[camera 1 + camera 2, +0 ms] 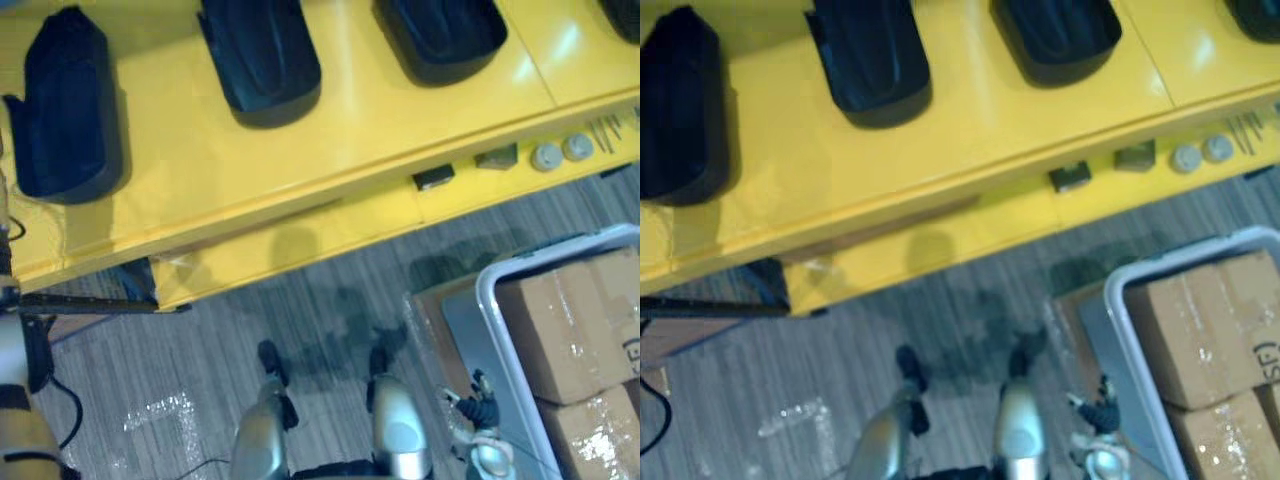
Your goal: Walk over and take plastic housings, then place them on the shelf
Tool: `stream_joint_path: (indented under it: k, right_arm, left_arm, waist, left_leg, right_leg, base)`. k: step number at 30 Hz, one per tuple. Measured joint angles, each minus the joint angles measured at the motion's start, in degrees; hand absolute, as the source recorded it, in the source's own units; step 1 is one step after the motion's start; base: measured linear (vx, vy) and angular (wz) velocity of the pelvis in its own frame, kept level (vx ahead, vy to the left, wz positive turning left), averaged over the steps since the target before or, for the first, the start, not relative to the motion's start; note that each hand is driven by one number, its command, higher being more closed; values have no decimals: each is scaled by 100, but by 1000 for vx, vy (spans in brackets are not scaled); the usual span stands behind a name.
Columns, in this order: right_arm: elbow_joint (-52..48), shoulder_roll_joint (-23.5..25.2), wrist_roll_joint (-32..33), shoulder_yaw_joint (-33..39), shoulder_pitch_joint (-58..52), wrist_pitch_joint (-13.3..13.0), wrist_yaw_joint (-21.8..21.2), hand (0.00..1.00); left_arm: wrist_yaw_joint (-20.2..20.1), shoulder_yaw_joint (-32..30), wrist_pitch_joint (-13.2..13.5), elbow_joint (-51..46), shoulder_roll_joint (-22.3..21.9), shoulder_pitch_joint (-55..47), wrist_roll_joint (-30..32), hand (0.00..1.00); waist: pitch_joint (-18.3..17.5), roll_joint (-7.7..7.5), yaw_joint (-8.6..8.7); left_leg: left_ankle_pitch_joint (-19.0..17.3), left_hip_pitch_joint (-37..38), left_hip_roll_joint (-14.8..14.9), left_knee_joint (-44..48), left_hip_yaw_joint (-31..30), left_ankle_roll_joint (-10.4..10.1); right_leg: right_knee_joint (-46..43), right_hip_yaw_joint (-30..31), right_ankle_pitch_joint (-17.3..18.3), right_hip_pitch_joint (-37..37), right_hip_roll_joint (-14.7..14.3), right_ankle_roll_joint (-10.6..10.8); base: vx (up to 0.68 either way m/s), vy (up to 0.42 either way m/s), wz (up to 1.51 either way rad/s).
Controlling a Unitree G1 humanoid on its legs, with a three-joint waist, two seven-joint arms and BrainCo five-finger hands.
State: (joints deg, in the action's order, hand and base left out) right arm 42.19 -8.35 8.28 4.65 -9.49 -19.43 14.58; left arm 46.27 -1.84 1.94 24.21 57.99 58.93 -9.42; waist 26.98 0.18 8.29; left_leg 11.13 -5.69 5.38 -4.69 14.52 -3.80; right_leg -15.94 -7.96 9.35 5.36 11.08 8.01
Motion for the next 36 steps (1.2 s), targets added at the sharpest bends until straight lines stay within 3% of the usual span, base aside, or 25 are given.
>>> stream_joint_path:
  k: [2, 4, 6, 8, 9, 11, 13, 18, 21, 27, 36]
  right_arm:
    - [59, 1, -19, 51, -23, 6, 20, 0]
    - [265, 36, -74, 122, -89, 24, 43, 0]
    - [382, 174, -102, 164, -288, 27, 56, 0]
    - [402, 236, -131, 250, -440, 27, 57, 0]
    - [470, 266, -132, 330, -563, 27, 61, 0]
    - [555, 309, -234, 444, -620, 30, 62, 0]
    - [615, 352, -244, 538, -686, 38, 81, 0]
    - [621, 454, -278, 559, -763, 67, 80, 0]
    - [628, 465, -462, 737, -762, 68, 51, 0]
    - [670, 442, -458, 914, -756, 70, 27, 0]
    - [699, 281, -435, 935, -440, 56, 19, 0]
  left_arm:
    - [-228, -445, 320, -409, -61, -570, -365, 100]
    - [-703, -946, 496, -876, -351, -1375, -656, 100]
    - [-1387, -1644, 685, -1714, -868, -2757, -857, 100]
    - [-1811, -1952, 825, -2143, -1299, -3596, -854, 100]
    - [-2141, -2085, 971, -2419, -1714, -4340, -813, 100]
    - [-2516, -2214, 1049, -2617, -2086, -5029, -808, 100]
    - [-3161, -2350, 1077, -2722, -2495, -5691, -879, 100]
    - [-4586, -2403, 1049, -2731, -2683, -6377, -1319, 100]
    - [-5256, -2364, 995, -2727, -2690, -6425, -1332, 100]
    - [-6040, -1862, 687, -2699, -2675, -6420, -1818, 100]
    - [-6166, -979, 252, -2290, -2645, -6052, -2442, 100]
  waist:
    - [-265, 144, -68]
    - [-621, 274, -139]
    - [-1123, 345, -216]
    - [-1390, 404, -355]
    - [-1609, 404, -483]
    - [-1695, 377, -669]
    - [-1758, 299, -871]
    - [-1855, 128, -1076]
    - [-1862, 133, -1070]
    - [-1889, 126, -1060]
    - [-1737, 97, -1001]
  left_leg:
    - [-27, 21, 0, -2, -5, -32]
    - [-34, 105, -17, -3, -28, -41]
    - [-81, 236, -20, -22, -173, -101]
    - [-177, 287, 10, -33, -204, -135]
    - [-199, 293, 6, -34, -290, -144]
    - [-217, 349, 8, -35, -320, -156]
    - [-242, 379, -5, -36, -418, -150]
    - [-271, 404, -54, -38, -501, -132]
    - [-297, 472, -107, -43, -501, -105]
    - [-330, 451, -143, -45, -474, -90]
    - [-351, 413, -145, -43, -447, -131]
  right_leg:
    - [124, -36, -44, -107, -2, 29]
    - [391, -154, -123, -380, 0, 52]
    - [677, -379, -146, -761, -20, 51]
    - [791, -497, -146, -907, -60, 46]
    - [884, -604, -154, -1015, -71, 36]
    - [966, -658, -173, -1142, -90, 19]
    - [1093, -787, -184, -1275, -92, 10]
    - [1264, -923, -197, -1461, -67, -45]
    - [1284, -932, -197, -1537, -35, -45]
    - [1359, -930, -198, -1535, -11, -46]
    - [1348, -918, -192, -1502, -20, -57]
  base:
    - [48, -7, 11]
    - [102, -10, 16]
    - [99, -30, 31]
    - [62, -37, 28]
    - [52, -26, 33]
    - [14, -9, 18]
    - [-31, 0, 24]
    - [-15, 10, 11]
    - [0, 0, 0]
    - [11, -3, -1]
    - [59, -34, -1]
